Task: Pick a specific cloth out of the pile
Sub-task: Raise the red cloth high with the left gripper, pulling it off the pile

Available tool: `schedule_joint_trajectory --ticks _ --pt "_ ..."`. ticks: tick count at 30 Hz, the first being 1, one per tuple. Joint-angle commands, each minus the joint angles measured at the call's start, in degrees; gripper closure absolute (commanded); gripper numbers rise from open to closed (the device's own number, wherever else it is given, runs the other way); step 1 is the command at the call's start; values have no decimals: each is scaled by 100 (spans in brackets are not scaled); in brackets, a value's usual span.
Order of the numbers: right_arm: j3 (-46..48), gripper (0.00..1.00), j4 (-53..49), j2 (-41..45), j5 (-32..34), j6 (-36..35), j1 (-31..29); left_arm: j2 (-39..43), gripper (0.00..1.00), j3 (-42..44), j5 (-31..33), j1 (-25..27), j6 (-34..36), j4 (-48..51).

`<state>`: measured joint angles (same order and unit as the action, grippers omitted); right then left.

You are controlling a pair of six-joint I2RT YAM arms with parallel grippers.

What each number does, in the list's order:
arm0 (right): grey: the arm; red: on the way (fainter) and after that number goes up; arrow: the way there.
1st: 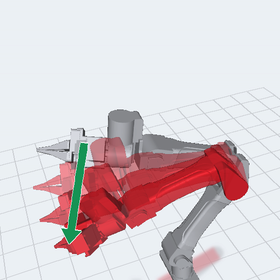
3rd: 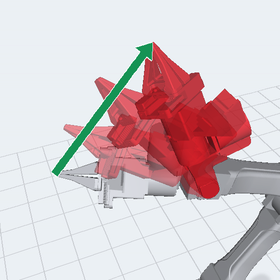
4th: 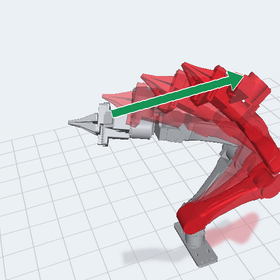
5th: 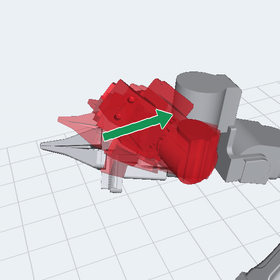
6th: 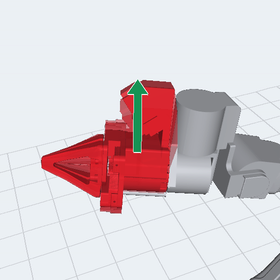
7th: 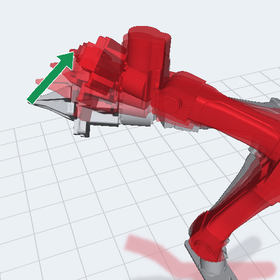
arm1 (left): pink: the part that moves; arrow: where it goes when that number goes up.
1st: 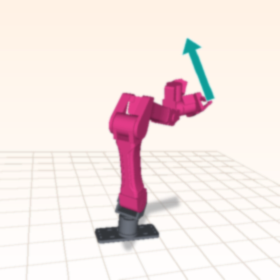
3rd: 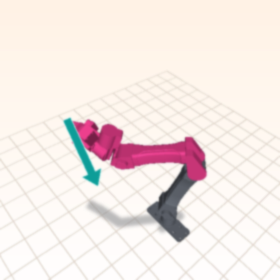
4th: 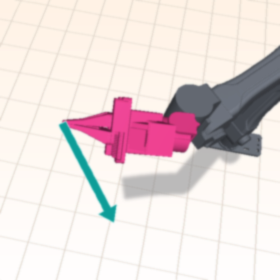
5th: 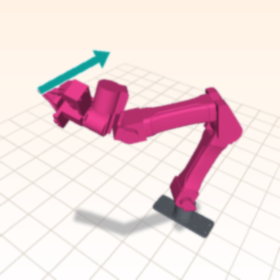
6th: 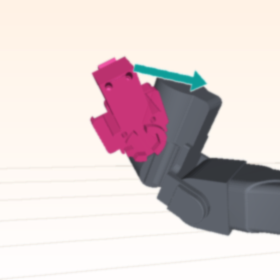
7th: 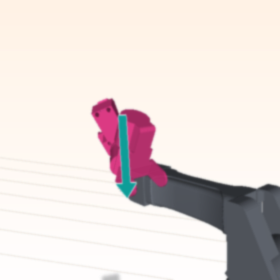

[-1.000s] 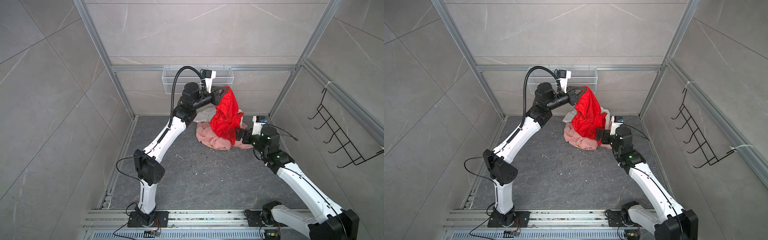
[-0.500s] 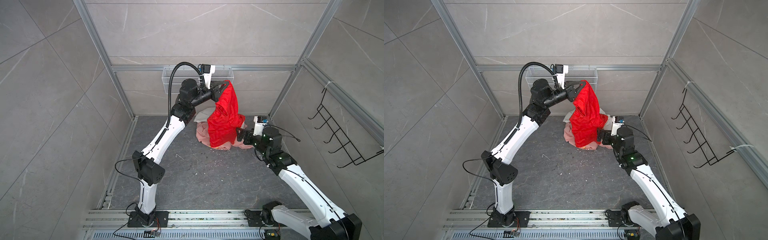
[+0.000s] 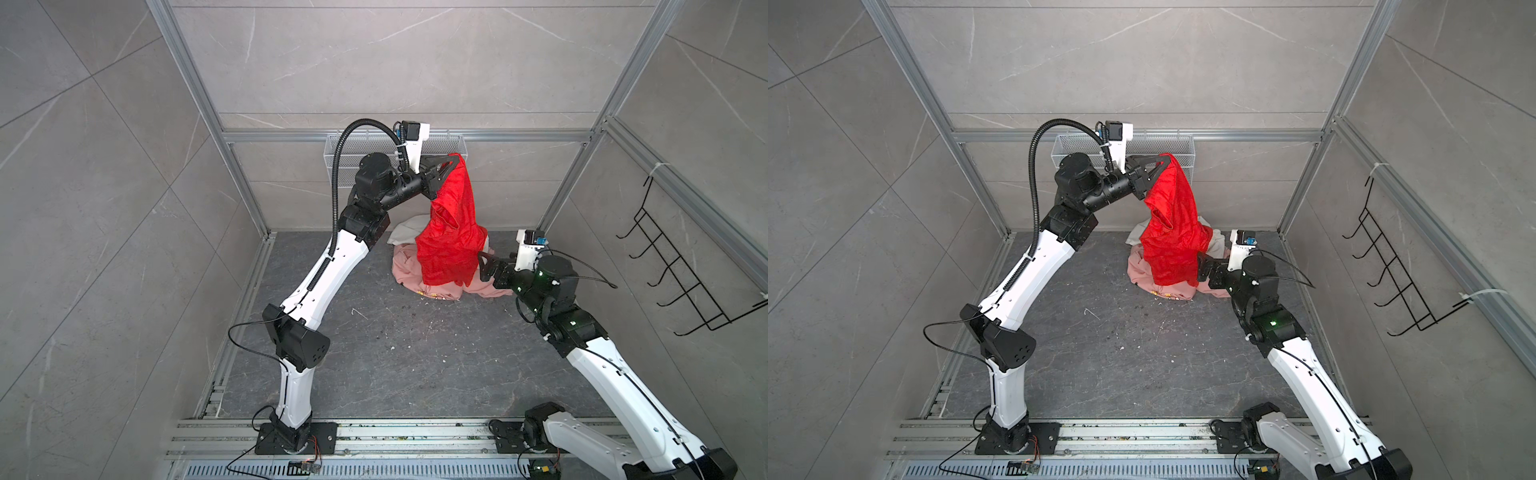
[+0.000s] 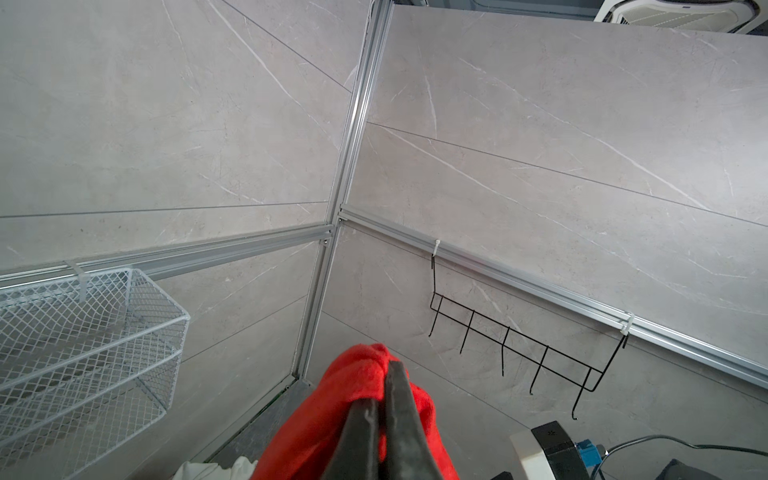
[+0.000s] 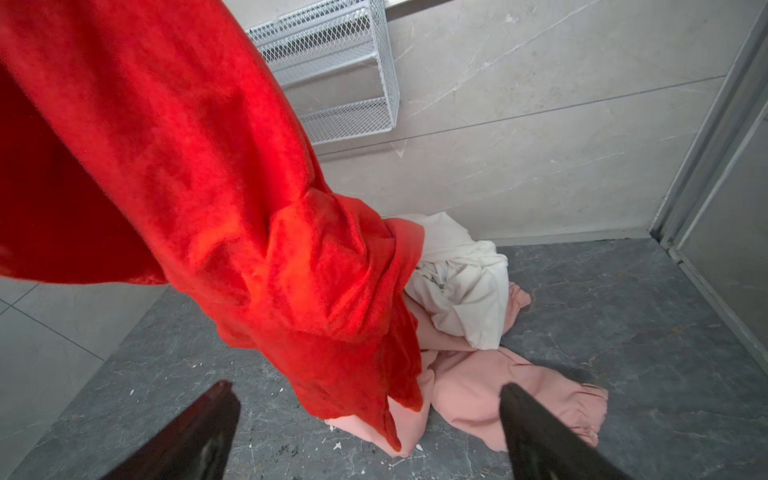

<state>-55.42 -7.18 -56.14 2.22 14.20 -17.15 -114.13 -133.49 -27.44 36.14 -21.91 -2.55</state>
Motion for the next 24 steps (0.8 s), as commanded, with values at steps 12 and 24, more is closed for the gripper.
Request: schedule_joint_trajectory --ticks 12,24 --pt "-21 0 13 779 -1281 -918 -33 1006 100 47 -1099 39 580 233" --pt "-585 0 -778 649 -1615 -1306 -32 1745 100 345 -1458 42 1359 1088"
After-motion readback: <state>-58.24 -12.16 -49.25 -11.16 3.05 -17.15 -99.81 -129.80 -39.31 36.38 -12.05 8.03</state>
